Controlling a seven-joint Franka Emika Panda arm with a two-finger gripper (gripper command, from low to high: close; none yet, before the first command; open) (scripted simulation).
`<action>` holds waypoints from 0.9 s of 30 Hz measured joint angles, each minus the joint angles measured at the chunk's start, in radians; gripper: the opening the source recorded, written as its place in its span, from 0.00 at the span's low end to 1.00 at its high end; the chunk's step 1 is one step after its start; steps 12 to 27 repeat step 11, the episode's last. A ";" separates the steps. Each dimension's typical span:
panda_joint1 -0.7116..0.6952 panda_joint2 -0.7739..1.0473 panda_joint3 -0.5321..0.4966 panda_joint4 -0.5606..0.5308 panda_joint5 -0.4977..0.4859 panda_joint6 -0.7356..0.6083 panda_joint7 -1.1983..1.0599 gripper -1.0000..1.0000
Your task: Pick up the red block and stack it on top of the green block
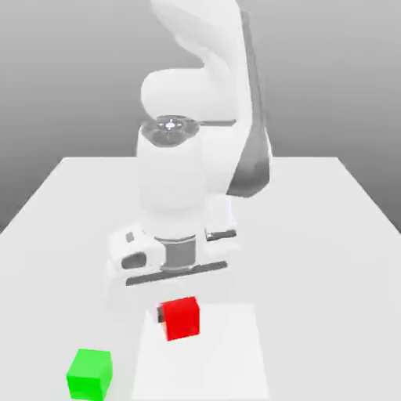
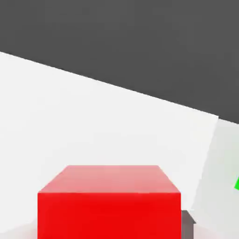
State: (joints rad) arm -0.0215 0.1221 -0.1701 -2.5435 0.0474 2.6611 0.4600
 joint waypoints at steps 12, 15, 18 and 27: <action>-0.096 0.189 -0.032 0.135 0.102 0.048 0.028 1.00; -0.096 0.189 -0.032 0.135 0.102 0.048 0.028 1.00; -0.096 0.189 -0.032 0.135 0.102 0.048 0.028 1.00; -0.096 0.189 -0.032 0.135 0.102 0.048 0.028 1.00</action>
